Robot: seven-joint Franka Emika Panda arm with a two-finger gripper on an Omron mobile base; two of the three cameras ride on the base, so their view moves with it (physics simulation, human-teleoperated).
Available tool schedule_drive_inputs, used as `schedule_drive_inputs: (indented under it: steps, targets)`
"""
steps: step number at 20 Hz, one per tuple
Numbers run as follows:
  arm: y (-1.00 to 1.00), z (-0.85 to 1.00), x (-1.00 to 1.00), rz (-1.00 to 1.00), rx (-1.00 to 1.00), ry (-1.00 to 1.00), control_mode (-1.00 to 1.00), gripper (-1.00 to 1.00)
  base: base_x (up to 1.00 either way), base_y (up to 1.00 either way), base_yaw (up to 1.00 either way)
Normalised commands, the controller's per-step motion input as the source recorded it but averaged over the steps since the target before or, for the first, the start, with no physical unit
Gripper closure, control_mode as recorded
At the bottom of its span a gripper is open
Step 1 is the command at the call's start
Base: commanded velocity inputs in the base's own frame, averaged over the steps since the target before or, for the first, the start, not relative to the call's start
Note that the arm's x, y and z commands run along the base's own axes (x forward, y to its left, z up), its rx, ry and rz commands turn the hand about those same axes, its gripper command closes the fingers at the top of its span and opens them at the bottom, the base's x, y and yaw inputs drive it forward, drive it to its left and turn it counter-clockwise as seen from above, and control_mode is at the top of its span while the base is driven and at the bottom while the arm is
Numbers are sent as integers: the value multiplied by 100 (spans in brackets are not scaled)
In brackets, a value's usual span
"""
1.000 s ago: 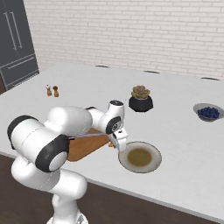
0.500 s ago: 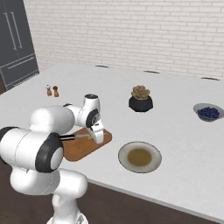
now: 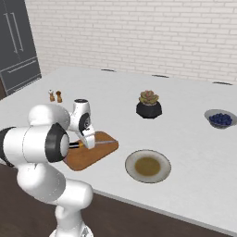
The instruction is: Pick up the knife from the drawer and place it on the cutting board. Then place the meat from the plate to the cutting board.
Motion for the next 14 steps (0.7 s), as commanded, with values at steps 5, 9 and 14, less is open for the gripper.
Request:
schedule_drive_inputs:
  steps: [5, 9, 14]
  targets:
    - [3, -31, 8, 11, 0, 0, -100, -100, 0, 0, 0]
    - [0, -4, 0, 10, 0, -1, -100, -100, 0, 0, 0]
    - [0, 15, -11, 7, 0, -3, -100, -100, 0, 0, 0]
